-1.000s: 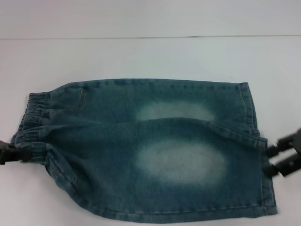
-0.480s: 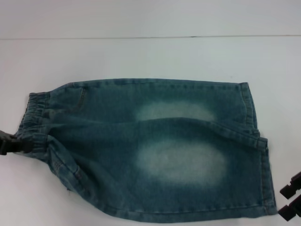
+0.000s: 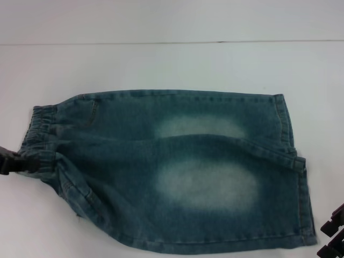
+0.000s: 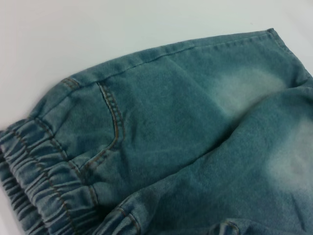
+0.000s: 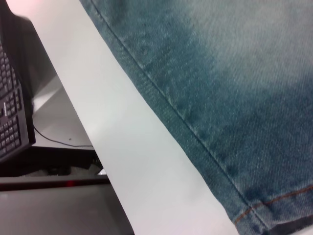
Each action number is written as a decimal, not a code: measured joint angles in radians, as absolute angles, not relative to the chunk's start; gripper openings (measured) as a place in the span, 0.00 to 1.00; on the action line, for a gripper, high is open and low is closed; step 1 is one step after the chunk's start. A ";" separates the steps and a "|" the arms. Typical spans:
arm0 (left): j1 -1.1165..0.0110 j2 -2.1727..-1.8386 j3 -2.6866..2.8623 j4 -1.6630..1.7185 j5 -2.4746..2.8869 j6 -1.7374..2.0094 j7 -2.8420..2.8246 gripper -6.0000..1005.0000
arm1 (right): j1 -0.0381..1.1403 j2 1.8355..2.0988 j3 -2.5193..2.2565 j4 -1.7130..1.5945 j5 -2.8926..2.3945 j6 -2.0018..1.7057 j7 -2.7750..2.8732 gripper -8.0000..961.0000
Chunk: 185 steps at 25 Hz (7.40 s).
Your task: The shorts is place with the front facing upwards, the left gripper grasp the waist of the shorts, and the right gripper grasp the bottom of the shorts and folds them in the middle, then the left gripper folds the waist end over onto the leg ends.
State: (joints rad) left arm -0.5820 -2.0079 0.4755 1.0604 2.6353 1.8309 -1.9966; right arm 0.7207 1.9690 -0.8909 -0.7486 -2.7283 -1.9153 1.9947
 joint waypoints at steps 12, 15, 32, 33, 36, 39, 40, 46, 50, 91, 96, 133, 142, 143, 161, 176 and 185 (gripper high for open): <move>-0.590 -2.013 0.480 1.060 2.635 1.827 -1.999 0.03 | 0.745 1.987 -0.904 -0.709 -2.747 -1.890 1.999 0.89; -0.591 -2.014 0.478 1.060 2.635 1.825 -1.999 0.03 | 0.750 1.988 -0.910 -0.695 -2.750 -1.882 2.010 0.89; -0.594 -2.017 0.479 1.058 2.635 1.825 -1.999 0.03 | 0.763 2.003 -0.902 -0.689 -2.712 -1.818 1.988 0.84; -0.594 -2.017 0.478 1.058 2.635 1.825 -1.999 0.03 | 0.763 2.004 -0.903 -0.687 -2.714 -1.812 1.988 0.80; -0.594 -2.017 0.477 1.058 2.635 1.826 -1.999 0.03 | 0.764 2.004 -0.905 -0.685 -2.718 -1.800 1.987 0.67; -0.596 -2.017 0.477 1.058 2.635 1.827 -1.999 0.03 | 0.764 2.004 -0.908 -0.682 -2.718 -1.790 1.988 0.56; -0.597 -2.017 0.477 1.058 2.635 1.827 -1.999 0.03 | 0.764 2.004 -0.910 -0.679 -2.718 -1.786 1.989 0.52; -0.602 -2.017 0.479 1.058 2.635 1.827 -2.000 0.03 | 0.764 2.003 -0.914 -0.674 -2.718 -1.779 1.988 0.25; -0.606 -2.017 0.478 1.058 2.635 1.827 -2.001 0.03 | 0.764 2.003 -0.910 -0.674 -2.717 -1.777 1.986 0.03; -0.618 -2.013 0.389 0.953 2.555 1.376 -2.242 0.03 | 0.586 2.055 -0.507 -0.427 -1.869 -1.053 1.407 0.12; -0.618 -2.017 0.399 0.934 2.555 1.331 -2.236 0.03 | 0.613 2.075 -0.520 -0.425 -1.860 -0.976 1.374 0.13; -0.550 -1.989 0.422 0.987 2.303 1.597 -2.111 0.94 | 0.602 1.998 -0.562 -0.474 -1.831 -1.504 1.522 0.94; -0.527 -1.985 0.433 0.985 2.351 1.640 -2.055 0.95 | 0.577 1.987 -0.644 -0.582 -2.034 -1.804 1.555 0.98; -0.528 -1.984 0.434 0.986 2.371 1.648 -2.046 0.95 | 0.576 1.990 -0.644 -0.583 -2.062 -1.803 1.555 0.98; -0.532 -2.010 0.517 0.976 2.657 1.453 -1.977 0.94 | 0.572 2.034 -0.647 -0.571 -2.117 -1.703 1.543 0.95; -0.561 -2.023 0.577 0.929 2.670 1.393 -1.980 0.67 | 0.567 2.039 -0.647 -0.555 -2.117 -1.676 1.534 0.93; -0.564 -2.023 0.591 0.937 2.666 1.433 -1.980 0.30 | 0.573 2.041 -0.647 -0.555 -2.117 -1.671 1.533 0.92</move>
